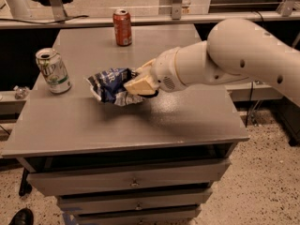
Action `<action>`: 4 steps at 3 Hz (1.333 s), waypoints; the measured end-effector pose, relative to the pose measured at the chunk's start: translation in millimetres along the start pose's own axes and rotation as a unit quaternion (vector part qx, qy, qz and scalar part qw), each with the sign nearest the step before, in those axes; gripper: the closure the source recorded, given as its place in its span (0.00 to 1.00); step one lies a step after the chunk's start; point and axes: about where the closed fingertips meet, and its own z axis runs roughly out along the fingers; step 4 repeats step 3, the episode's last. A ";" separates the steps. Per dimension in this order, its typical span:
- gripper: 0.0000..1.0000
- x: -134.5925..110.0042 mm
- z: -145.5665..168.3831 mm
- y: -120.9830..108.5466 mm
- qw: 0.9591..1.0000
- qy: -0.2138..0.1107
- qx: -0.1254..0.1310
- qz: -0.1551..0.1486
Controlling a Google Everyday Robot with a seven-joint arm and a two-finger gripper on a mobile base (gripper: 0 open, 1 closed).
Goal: Pick blue chip bag
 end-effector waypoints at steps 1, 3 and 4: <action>1.00 -17.6 -33.9 -40.9 0.999 0.002 0.045 -0.020; 1.00 -41.4 -74.9 -78.5 0.995 0.002 0.089 -0.040; 1.00 -41.4 -74.9 -78.5 0.995 0.002 0.089 -0.040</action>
Offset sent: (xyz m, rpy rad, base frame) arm 0.0713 -0.1050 0.1224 -0.0821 -0.2112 -0.1705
